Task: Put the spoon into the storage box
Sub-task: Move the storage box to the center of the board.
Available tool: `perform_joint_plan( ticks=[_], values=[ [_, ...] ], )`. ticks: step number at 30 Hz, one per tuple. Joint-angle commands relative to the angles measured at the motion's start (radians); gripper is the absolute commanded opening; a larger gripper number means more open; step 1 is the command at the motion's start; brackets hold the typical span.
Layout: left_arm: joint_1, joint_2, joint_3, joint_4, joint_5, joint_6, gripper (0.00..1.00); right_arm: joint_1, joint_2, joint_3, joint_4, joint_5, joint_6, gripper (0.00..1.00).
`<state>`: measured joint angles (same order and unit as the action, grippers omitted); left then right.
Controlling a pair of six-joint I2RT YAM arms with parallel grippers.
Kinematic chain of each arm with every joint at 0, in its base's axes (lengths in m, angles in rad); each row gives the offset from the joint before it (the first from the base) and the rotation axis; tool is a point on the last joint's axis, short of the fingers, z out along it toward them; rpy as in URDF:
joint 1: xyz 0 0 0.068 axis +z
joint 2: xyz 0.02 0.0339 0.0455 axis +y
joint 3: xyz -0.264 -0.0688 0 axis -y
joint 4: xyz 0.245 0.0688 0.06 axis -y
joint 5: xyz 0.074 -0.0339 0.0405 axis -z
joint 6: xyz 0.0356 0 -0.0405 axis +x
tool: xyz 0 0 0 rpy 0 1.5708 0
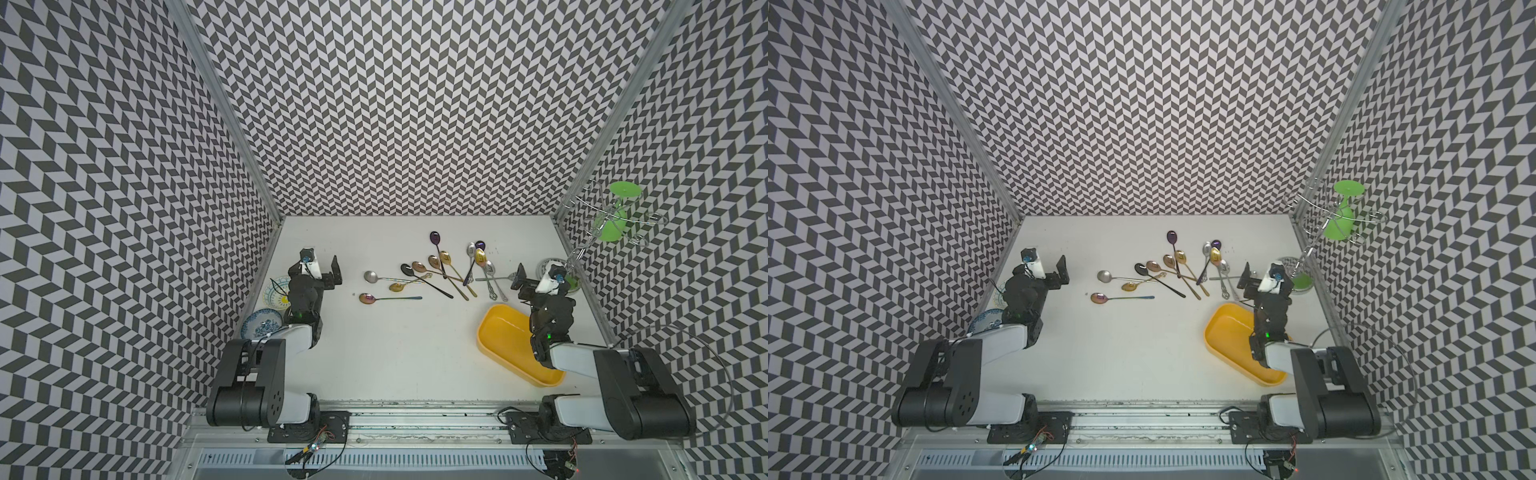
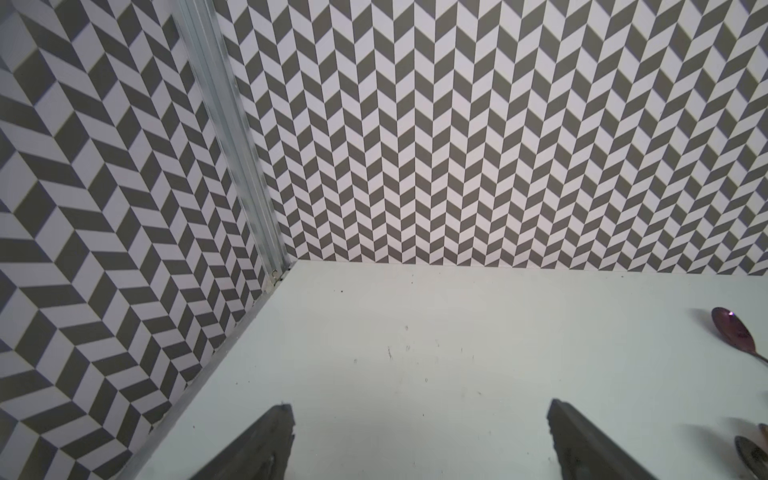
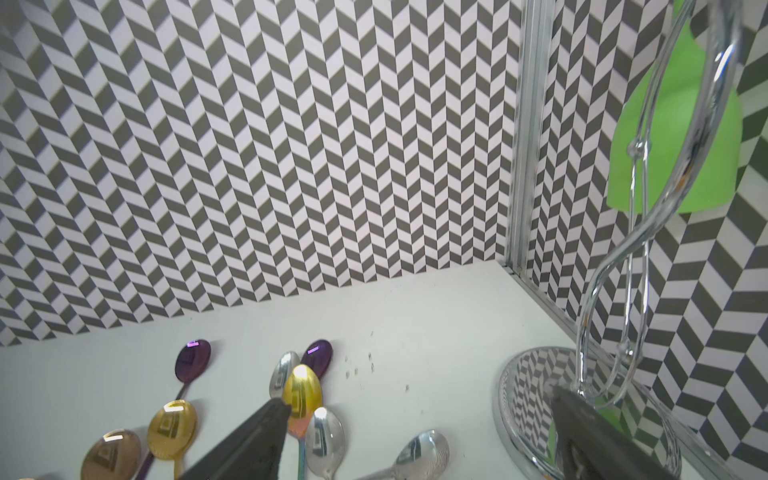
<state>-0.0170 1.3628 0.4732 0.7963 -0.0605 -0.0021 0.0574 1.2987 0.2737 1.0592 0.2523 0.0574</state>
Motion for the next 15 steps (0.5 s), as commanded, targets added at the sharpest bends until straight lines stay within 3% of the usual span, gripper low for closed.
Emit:
perform_joint_plan(
  ticks=[1, 5, 9, 15],
  values=[
    [0.0, -0.083, 0.073, -0.267, 0.045, -0.012, 0.99, 0.007, -0.111, 0.076, -0.255, 0.028, 0.093, 1.0],
    [0.0, -0.171, 0.203, -0.518, 0.082, 0.005, 0.99, 0.007, -0.211, 0.175, -0.516, 0.011, 0.169, 1.0],
    [0.0, -0.246, 0.29, -0.72, 0.036, -0.018, 0.99, 0.005, -0.303, 0.256, -0.764, -0.006, 0.365, 1.0],
    [0.012, -0.321, 0.283, -0.839, 0.082, 0.006, 0.99, 0.001, -0.402, 0.329, -1.057, -0.135, 0.48, 1.0]
  ],
)
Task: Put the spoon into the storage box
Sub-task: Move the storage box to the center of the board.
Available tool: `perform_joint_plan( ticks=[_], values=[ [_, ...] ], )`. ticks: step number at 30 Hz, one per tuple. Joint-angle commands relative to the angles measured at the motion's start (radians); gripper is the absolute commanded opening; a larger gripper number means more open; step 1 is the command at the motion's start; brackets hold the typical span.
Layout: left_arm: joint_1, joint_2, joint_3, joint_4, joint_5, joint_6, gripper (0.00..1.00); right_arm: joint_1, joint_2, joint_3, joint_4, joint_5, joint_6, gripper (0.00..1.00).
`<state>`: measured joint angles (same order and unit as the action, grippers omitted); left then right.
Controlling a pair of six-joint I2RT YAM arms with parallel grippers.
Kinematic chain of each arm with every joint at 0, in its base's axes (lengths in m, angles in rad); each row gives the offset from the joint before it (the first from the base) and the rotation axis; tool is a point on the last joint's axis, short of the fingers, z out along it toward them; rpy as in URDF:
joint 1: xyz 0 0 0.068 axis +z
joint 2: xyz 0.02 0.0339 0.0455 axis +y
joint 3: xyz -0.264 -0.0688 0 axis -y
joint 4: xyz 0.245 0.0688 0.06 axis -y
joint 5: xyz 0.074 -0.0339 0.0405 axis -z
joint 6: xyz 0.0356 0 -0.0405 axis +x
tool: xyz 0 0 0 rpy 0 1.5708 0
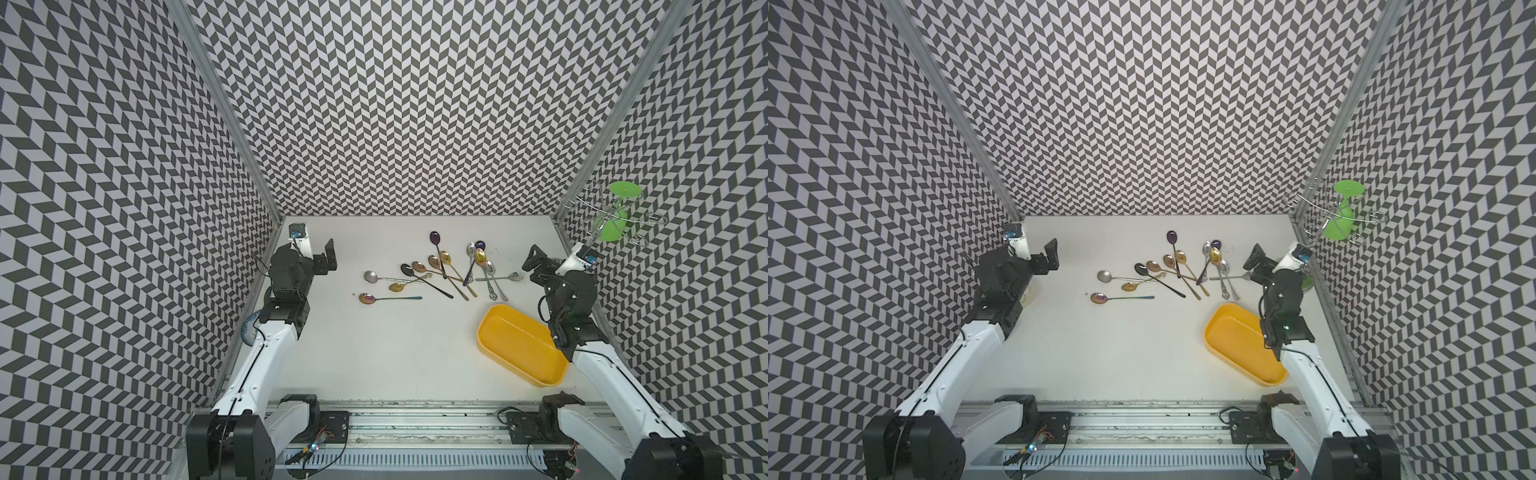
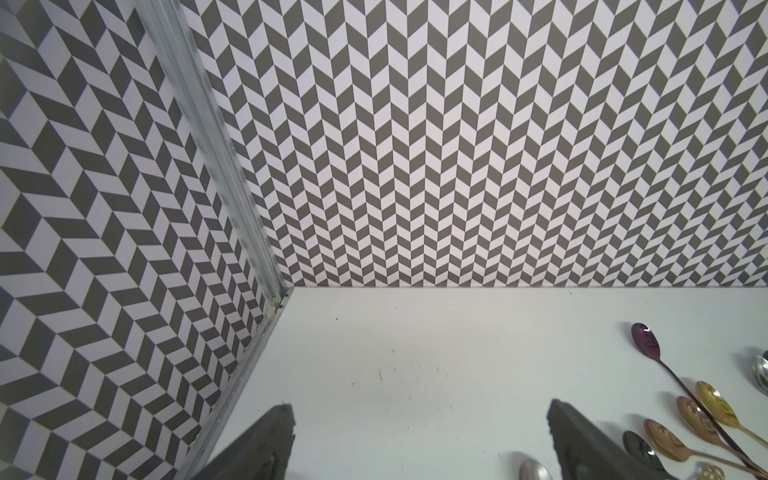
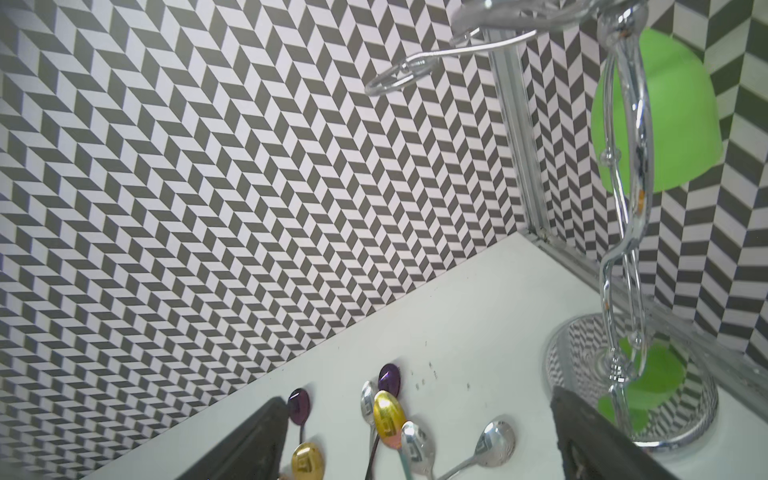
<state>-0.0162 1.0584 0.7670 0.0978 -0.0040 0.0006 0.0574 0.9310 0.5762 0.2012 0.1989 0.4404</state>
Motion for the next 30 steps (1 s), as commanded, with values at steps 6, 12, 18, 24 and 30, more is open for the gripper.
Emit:
perform_joint_plan(
  ticks=[6, 12, 18, 24, 30],
  values=[
    [0.076, -0.056, -0.059, -0.117, 0.159, 0.009, 0.99, 0.004, -0.036, 0.079, -0.402, -0.297, 0.086, 1.0],
    [0.095, -0.049, -0.067, -0.101, 0.201, -0.001, 0.99, 0.01, -0.002, 0.124, -0.589, -0.452, 0.076, 1.0],
    [0.109, -0.041, -0.071, -0.101, 0.211, -0.003, 0.99, 0.038, 0.023, 0.125, -0.734, -0.529, 0.048, 1.0],
    [0.116, -0.035, -0.058, -0.115, 0.23, -0.014, 0.99, 0.098, 0.045, 0.072, -0.776, -0.547, 0.056, 1.0],
    [0.116, -0.038, -0.052, -0.121, 0.24, -0.022, 0.99, 0.205, 0.1, 0.041, -0.755, -0.54, 0.072, 1.0]
  ],
)
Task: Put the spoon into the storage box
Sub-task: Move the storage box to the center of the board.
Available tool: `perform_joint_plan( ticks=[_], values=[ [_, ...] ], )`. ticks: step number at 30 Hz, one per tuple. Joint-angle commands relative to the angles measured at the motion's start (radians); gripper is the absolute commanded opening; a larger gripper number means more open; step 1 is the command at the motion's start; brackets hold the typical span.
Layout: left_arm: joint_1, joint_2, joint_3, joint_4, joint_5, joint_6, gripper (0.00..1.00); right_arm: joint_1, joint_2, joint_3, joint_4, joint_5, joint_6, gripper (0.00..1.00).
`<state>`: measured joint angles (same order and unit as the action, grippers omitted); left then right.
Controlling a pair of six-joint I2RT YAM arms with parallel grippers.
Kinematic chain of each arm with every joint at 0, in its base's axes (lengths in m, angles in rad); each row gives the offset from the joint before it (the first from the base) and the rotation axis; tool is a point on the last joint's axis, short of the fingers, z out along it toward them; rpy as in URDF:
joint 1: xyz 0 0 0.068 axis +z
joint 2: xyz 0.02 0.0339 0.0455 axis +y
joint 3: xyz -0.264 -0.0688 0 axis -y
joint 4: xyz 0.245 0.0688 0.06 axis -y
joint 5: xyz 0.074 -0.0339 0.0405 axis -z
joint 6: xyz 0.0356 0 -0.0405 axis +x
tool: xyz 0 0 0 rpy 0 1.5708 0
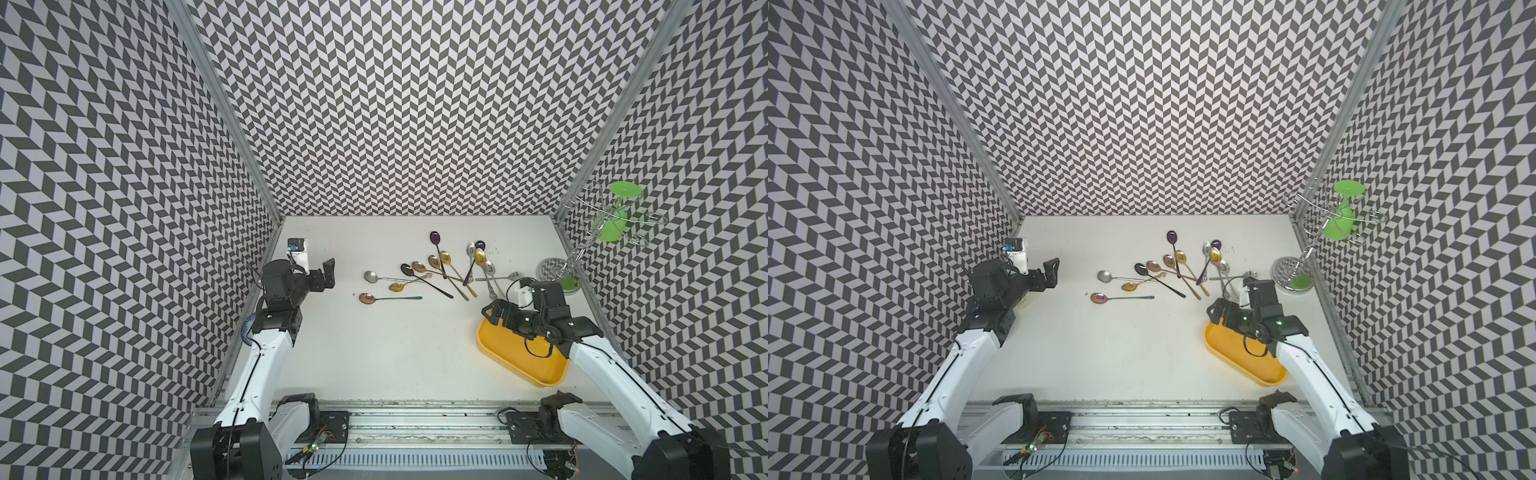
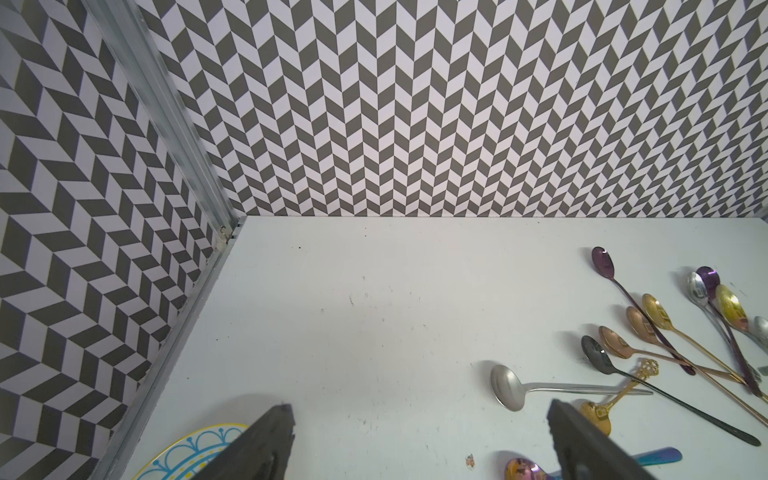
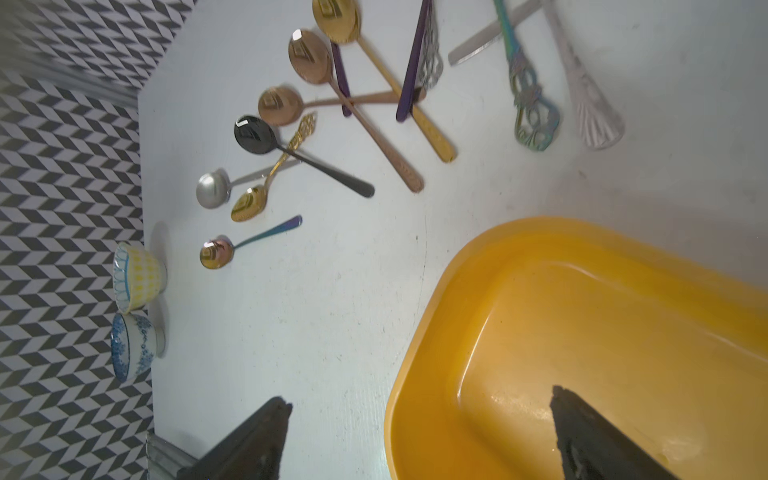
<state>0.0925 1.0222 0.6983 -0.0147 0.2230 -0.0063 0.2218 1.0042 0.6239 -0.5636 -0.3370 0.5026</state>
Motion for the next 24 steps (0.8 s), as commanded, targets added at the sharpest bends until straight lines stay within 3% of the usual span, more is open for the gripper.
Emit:
perform_joint_plan(
  ticks=[1, 6, 24],
  values=[
    [0.007, -0.003, 0.021, -0.013, 0.01, -0.014, 0.99, 0.065, 0.041, -0.007, 0.017, -0.005, 0.018, 1.0],
    [0.007, -0.01, 0.012, -0.003, 0.014, -0.011, 0.99, 0.184, 0.131, 0.018, 0.045, 0.012, 0.02, 1.0],
    [-0.007, -0.017, 0.016, -0.004, -0.003, 0.004, 0.99, 0.434, 0.438, 0.235, 0.191, -0.023, 0.061, 1.0]
  ],
)
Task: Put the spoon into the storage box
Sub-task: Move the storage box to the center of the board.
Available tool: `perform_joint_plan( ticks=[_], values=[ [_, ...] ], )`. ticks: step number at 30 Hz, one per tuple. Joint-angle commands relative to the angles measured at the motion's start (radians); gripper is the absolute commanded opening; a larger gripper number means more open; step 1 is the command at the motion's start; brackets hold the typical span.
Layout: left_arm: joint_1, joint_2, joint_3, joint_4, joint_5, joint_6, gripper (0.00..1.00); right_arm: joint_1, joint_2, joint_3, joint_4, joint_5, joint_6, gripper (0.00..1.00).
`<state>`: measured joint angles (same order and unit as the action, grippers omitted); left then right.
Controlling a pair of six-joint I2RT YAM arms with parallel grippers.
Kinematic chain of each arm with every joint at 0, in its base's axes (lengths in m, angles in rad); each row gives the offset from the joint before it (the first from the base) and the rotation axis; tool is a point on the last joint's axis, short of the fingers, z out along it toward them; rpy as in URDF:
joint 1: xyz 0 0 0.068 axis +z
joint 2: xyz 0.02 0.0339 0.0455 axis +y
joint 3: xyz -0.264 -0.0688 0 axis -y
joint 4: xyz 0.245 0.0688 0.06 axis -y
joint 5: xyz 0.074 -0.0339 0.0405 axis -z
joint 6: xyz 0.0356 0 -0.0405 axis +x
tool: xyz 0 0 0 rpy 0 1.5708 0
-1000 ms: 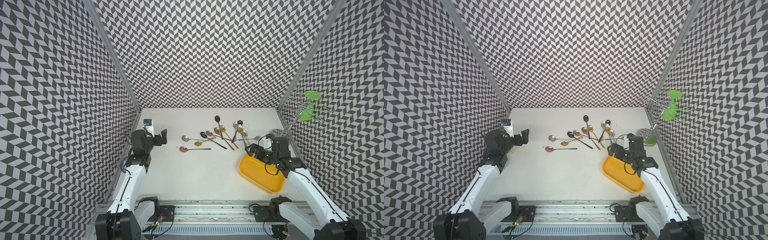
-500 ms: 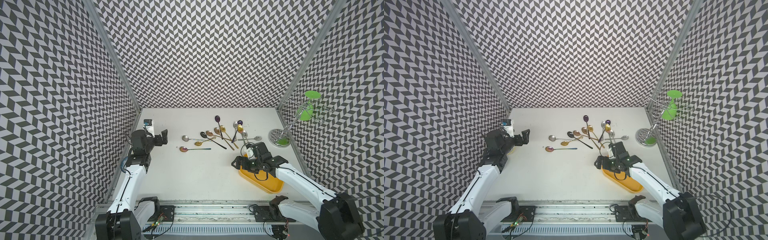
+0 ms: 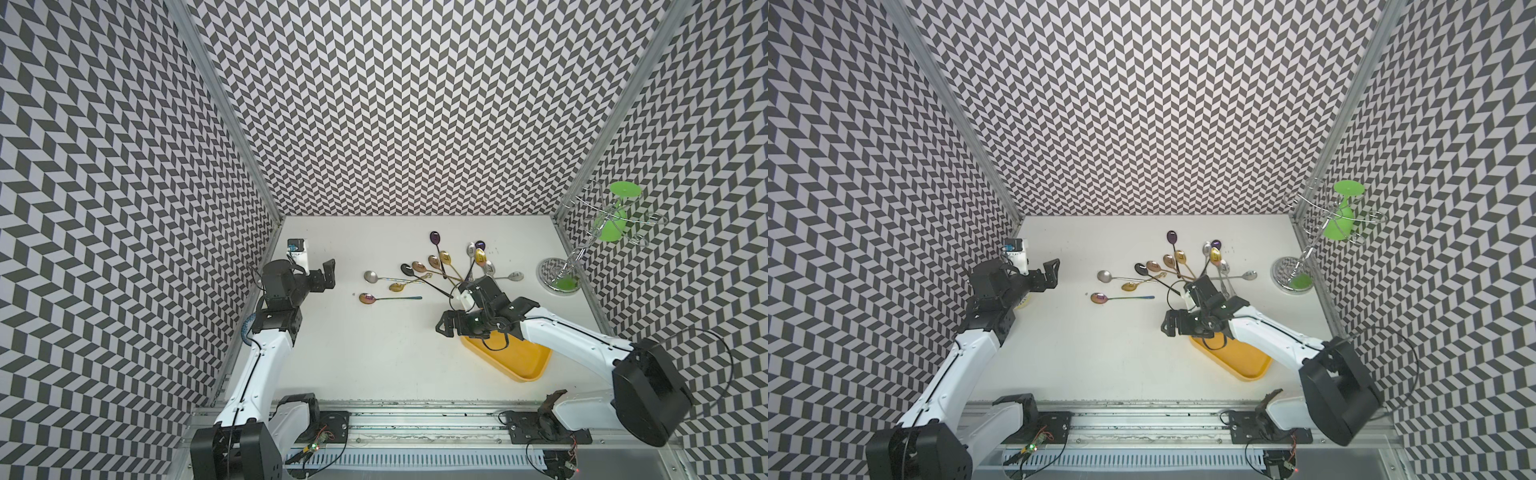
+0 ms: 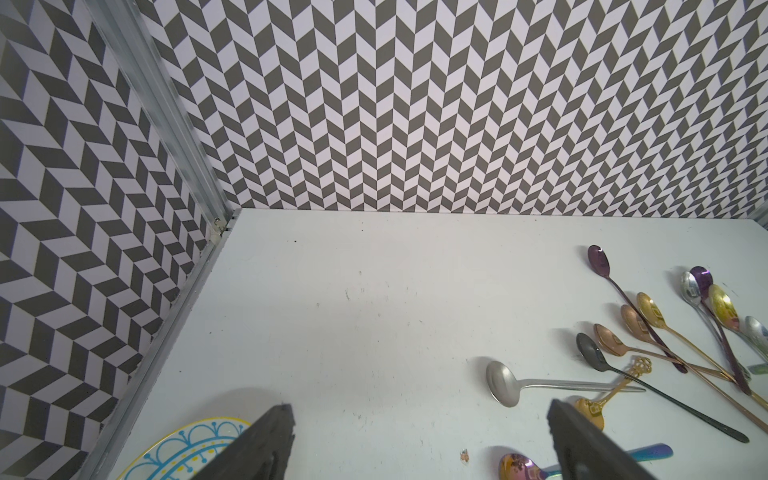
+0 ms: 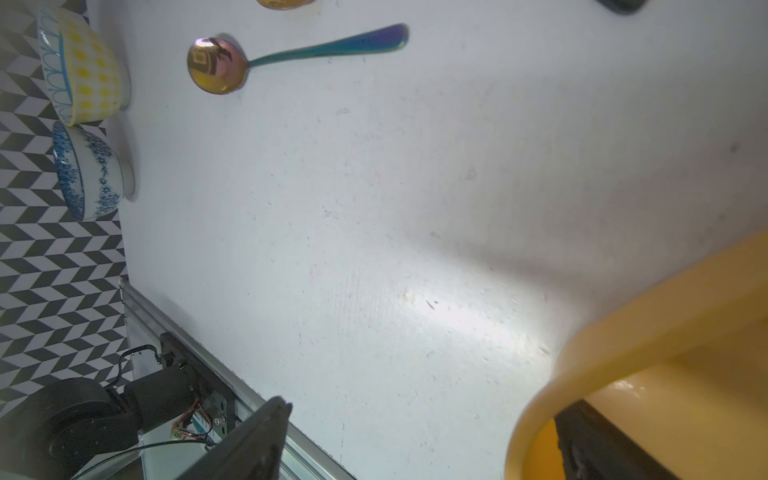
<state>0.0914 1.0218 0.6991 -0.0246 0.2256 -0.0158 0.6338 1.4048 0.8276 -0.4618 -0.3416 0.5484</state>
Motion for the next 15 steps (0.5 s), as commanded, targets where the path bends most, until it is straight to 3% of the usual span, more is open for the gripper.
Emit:
perform_joint_plan(
  ticks=[1, 9, 15],
  values=[
    [-0.005, -0.018, 0.01, 0.016, -0.004, 0.012, 0.99, 0.025, 0.059, 0.043, 0.108, -0.028, 0.015, 1.0],
    [-0.015, -0.024, 0.014, 0.013, -0.016, 0.02, 0.99, 0.026, 0.209, 0.197, 0.083, 0.006, -0.051, 0.99],
    [-0.022, -0.032, 0.006, 0.017, -0.023, 0.026, 0.99, 0.01, 0.159, 0.262, -0.095, 0.189, -0.207, 0.99]
  ],
)
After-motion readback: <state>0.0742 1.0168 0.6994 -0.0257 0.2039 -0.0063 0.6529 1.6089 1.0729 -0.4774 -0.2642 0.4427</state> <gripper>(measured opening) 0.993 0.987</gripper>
